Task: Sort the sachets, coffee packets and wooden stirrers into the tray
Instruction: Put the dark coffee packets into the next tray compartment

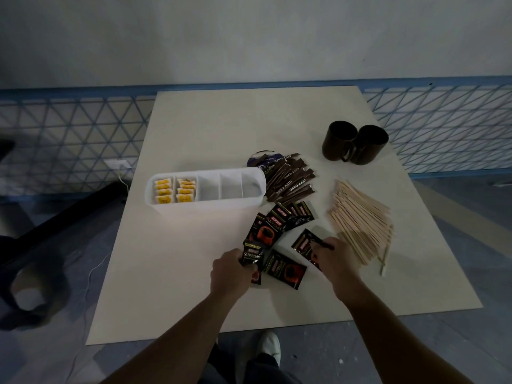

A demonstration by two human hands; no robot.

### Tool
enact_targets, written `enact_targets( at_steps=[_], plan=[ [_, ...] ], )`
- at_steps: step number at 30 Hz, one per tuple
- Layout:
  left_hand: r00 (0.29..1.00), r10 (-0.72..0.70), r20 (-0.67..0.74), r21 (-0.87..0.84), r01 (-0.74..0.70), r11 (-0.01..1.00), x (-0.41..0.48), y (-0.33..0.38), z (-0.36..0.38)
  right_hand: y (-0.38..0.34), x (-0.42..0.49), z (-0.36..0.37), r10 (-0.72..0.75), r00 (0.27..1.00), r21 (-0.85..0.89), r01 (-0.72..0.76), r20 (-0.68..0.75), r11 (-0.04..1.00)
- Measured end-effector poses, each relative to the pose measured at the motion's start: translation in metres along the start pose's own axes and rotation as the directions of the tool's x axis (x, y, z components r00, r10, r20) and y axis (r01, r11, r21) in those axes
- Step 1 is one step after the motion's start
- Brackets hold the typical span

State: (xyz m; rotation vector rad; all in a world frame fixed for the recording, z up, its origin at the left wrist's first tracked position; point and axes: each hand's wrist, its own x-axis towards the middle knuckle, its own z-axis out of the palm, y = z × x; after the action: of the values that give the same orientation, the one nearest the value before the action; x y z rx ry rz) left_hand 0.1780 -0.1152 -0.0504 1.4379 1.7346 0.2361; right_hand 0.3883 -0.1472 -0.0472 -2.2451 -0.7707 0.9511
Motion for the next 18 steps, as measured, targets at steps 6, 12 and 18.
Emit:
enact_targets(
  at_steps=[6, 12, 18],
  plan=[
    [0.997, -0.057, 0.043, -0.111, 0.061, 0.992, 0.001, -0.003, -0.002, -0.002, -0.022, -0.001, 0.06, 0.979, 0.091, -0.079, 0.195, 0.993],
    [0.996, -0.058, 0.061, -0.177, 0.068, 0.982, -0.003, -0.006, 0.0, 0.005, -0.036, 0.014, -0.174, 0.966, -0.2, 0.212, 0.191, 0.957],
    [0.993, -0.07, 0.091, -0.224, 0.088, 0.97, -0.003, -0.01, 0.007, 0.012, -0.04, 0.029, -0.192, 0.963, -0.318, 0.245, 0.19, 0.916]
  ],
)
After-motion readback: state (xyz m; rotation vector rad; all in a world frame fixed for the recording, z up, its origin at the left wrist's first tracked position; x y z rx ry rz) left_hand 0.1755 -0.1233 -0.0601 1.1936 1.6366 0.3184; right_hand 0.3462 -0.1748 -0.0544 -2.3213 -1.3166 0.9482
